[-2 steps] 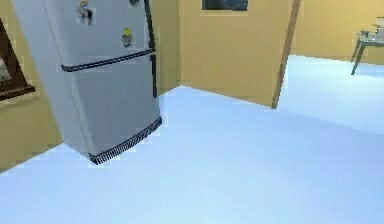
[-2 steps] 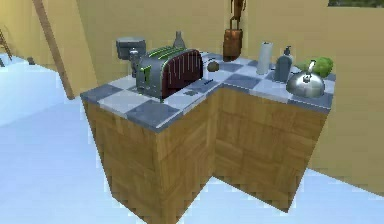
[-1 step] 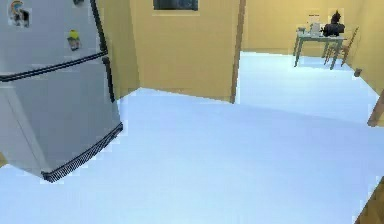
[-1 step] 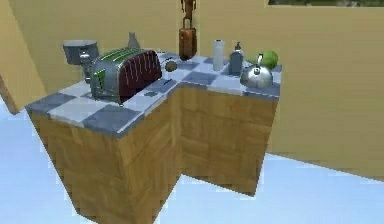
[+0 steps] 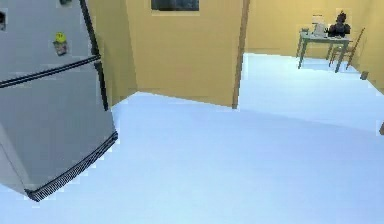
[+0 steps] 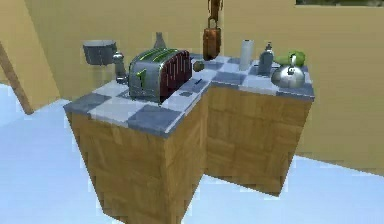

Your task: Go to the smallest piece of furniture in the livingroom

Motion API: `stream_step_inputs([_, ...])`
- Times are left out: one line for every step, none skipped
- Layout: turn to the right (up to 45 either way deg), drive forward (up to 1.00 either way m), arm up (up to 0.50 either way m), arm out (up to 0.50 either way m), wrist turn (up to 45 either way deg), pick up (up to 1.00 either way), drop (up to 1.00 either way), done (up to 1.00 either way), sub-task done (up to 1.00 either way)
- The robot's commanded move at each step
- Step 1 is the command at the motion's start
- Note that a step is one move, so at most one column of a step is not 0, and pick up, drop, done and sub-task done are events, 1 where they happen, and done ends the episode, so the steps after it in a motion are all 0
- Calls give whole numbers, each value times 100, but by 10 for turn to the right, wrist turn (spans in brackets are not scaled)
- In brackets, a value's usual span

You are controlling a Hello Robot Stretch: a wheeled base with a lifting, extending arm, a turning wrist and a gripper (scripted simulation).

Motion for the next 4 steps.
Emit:
stream_step_inputs([210,0,0,0,0,0,0,0,0])
stream_step_inputs([0,100,0,0,0,0,0,0,0])
stream_step_inputs([60,0,0,0,0,0,0,0,0])
stream_step_inputs([0,15,0,0,0,0,0,0,0])
